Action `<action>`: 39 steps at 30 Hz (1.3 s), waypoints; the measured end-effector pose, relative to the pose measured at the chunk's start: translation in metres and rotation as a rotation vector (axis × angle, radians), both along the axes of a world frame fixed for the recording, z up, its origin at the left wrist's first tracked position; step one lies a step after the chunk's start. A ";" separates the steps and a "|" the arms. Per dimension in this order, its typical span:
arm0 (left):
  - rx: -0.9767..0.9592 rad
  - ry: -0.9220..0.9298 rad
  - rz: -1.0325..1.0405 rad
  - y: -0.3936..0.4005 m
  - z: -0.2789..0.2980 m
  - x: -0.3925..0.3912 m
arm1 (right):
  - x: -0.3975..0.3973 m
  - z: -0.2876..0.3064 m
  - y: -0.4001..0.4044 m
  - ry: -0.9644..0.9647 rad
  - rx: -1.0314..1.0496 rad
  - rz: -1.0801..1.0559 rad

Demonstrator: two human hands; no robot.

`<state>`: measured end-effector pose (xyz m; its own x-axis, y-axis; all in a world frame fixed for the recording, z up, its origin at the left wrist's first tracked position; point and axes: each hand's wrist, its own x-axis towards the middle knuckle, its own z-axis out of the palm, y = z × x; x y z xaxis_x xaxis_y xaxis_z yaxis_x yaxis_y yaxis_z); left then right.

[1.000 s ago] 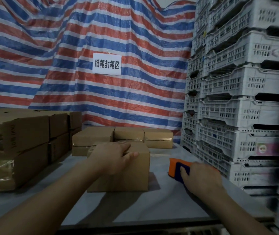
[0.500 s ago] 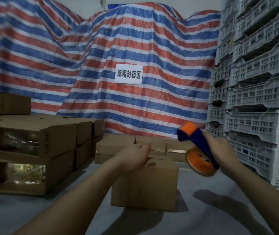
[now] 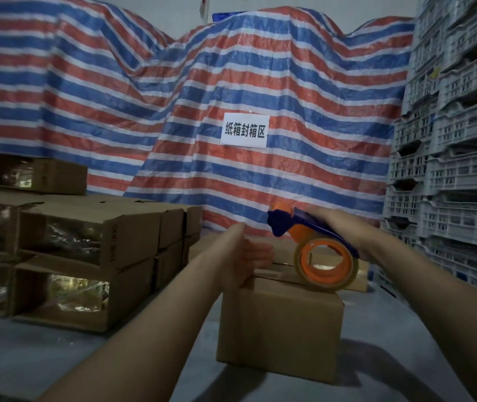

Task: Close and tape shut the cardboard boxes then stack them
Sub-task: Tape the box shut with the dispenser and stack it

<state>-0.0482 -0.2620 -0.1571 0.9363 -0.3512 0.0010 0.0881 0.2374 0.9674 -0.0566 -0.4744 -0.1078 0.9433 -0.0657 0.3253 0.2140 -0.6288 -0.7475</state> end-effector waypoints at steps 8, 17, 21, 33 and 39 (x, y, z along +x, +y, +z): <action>0.051 0.041 -0.114 -0.005 0.011 0.005 | 0.001 -0.001 -0.003 -0.005 0.010 0.026; -0.148 0.114 0.033 -0.008 0.016 0.001 | 0.000 0.001 0.001 -0.006 -0.080 0.019; -0.071 0.067 0.081 -0.008 0.018 -0.002 | -0.002 0.002 0.005 0.001 -0.113 0.029; 0.014 -0.043 0.241 -0.005 -0.009 0.009 | 0.001 0.025 0.019 0.123 -0.390 0.016; -0.147 0.057 0.292 -0.004 -0.012 0.007 | -0.002 0.035 0.012 0.223 -0.477 -0.001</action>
<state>-0.0412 -0.2660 -0.1689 0.9974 -0.0682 -0.0240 0.0492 0.3970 0.9165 -0.0587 -0.4623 -0.0726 0.9931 0.0395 0.1102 0.0812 -0.9106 -0.4051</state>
